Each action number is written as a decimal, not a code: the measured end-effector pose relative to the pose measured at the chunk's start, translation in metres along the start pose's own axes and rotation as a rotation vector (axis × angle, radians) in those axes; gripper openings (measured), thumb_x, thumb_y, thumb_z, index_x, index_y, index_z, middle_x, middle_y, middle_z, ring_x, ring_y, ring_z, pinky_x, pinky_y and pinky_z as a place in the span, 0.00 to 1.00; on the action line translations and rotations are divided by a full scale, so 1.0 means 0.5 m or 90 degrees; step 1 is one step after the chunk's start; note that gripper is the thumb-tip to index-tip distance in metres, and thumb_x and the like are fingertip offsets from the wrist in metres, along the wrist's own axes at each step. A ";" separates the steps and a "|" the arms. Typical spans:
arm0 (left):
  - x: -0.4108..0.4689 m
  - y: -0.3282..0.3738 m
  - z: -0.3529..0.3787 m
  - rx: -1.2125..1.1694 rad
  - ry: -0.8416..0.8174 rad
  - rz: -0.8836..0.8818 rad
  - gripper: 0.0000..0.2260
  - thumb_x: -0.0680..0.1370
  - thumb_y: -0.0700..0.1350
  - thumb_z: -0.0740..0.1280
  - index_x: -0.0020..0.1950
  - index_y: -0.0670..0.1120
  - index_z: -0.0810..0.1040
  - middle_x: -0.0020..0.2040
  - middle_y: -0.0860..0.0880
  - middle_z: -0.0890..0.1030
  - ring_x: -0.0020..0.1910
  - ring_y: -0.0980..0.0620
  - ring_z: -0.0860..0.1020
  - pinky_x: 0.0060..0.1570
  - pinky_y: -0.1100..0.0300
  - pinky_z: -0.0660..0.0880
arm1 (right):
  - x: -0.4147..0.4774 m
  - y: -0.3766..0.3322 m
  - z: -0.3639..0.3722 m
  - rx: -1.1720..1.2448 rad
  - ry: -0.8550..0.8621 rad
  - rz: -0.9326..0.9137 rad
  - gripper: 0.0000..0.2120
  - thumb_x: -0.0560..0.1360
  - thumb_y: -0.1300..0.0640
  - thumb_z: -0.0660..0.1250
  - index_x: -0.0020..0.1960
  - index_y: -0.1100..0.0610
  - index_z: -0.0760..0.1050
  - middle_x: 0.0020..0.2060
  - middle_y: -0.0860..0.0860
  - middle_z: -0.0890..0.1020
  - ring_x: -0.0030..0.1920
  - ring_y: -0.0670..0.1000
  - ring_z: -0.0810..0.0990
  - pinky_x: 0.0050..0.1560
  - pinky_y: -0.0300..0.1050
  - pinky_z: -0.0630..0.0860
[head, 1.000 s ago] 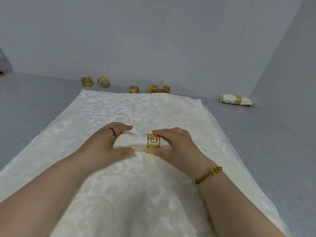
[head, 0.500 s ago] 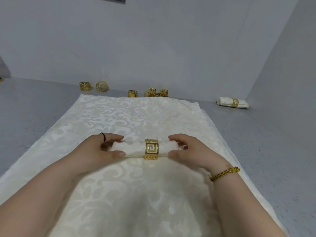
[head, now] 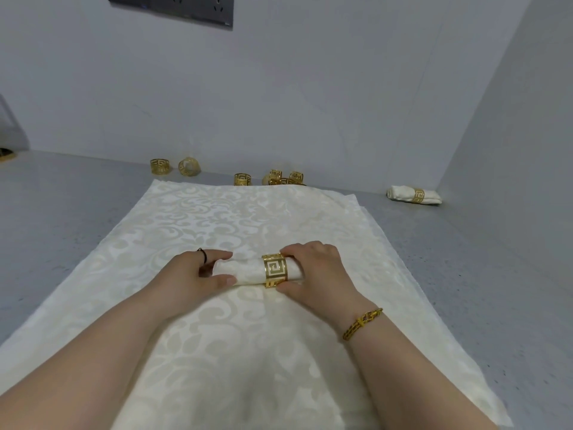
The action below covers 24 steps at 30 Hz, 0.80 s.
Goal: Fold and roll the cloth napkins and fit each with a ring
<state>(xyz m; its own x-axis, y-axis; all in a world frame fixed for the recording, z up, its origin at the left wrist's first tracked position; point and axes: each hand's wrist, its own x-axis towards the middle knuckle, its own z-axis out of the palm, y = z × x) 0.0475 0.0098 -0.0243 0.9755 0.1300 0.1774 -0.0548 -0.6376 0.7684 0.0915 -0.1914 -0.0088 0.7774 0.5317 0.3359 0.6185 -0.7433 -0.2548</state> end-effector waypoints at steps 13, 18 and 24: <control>-0.008 0.005 -0.003 0.003 -0.028 0.017 0.22 0.69 0.46 0.73 0.61 0.52 0.74 0.34 0.55 0.67 0.32 0.57 0.68 0.33 0.77 0.66 | -0.003 0.023 0.006 0.074 -0.049 0.058 0.32 0.67 0.48 0.72 0.67 0.49 0.63 0.61 0.46 0.72 0.63 0.48 0.64 0.61 0.38 0.52; -0.015 0.005 -0.004 -0.001 -0.017 0.021 0.21 0.68 0.45 0.74 0.58 0.55 0.73 0.36 0.55 0.68 0.33 0.58 0.68 0.35 0.77 0.66 | -0.025 0.062 -0.017 0.170 -0.072 0.181 0.27 0.70 0.57 0.69 0.67 0.54 0.64 0.59 0.49 0.72 0.61 0.50 0.67 0.62 0.40 0.64; -0.016 0.013 0.000 -0.039 0.002 -0.003 0.18 0.69 0.42 0.73 0.53 0.57 0.70 0.43 0.55 0.72 0.42 0.59 0.72 0.39 0.77 0.64 | -0.038 0.065 -0.025 0.440 -0.020 0.338 0.16 0.72 0.64 0.67 0.59 0.63 0.73 0.48 0.58 0.78 0.48 0.49 0.74 0.44 0.32 0.70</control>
<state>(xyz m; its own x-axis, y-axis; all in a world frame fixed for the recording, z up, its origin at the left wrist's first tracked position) 0.0392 0.0046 -0.0209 0.9750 0.1354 0.1762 -0.0637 -0.5894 0.8053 0.0955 -0.2309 -0.0122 0.9792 0.2029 -0.0062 0.0958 -0.4889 -0.8671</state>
